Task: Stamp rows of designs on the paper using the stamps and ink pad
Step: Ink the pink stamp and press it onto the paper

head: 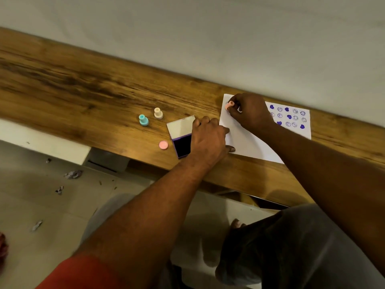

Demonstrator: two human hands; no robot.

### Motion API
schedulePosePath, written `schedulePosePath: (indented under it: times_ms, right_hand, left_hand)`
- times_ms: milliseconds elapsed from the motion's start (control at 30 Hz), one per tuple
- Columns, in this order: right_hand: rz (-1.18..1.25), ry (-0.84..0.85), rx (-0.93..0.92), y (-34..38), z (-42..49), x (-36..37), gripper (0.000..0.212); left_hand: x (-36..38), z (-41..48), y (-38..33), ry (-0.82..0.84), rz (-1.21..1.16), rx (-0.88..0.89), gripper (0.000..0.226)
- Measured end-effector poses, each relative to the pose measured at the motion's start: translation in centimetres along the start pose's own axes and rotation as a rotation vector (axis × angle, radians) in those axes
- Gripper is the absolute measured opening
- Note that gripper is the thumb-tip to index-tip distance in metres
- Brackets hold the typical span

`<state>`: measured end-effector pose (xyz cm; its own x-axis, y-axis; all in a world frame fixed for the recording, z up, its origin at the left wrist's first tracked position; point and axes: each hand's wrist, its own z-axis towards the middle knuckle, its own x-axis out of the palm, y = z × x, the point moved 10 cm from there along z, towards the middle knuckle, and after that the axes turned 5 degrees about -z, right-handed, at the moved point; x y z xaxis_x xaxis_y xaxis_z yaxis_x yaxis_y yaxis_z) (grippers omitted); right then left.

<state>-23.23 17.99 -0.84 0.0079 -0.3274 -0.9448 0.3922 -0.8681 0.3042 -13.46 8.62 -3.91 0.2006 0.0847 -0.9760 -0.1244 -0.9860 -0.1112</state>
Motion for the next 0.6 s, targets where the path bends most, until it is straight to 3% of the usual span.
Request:
schedulePosePath:
  times_ms: [133,300,433,600]
  right_hand:
    - [0.03,-0.015,-0.047,1.2,-0.2,-0.6,0.021]
    - [0.081,-0.192,-0.027,2.3,-0.6,-3.2,0.018]
    - [-0.038,0.063,0.078,1.8,-2.6,1.9,0.026]
    - [-0.132,0.092,0.135,2.0,-1.7,2.0,0.028]
  left_hand:
    - [-0.2,-0.3,0.2,0.007,-0.019,-0.017,0.074]
    - [-0.5,-0.7,0.2,0.026,-0.018,-0.025,0.074]
    - [-0.9,-0.8,0.2,0.011,-0.029,-0.027,0.069]
    - [-0.6,-0.8,0.3,0.035,-0.045,-0.051,0.07]
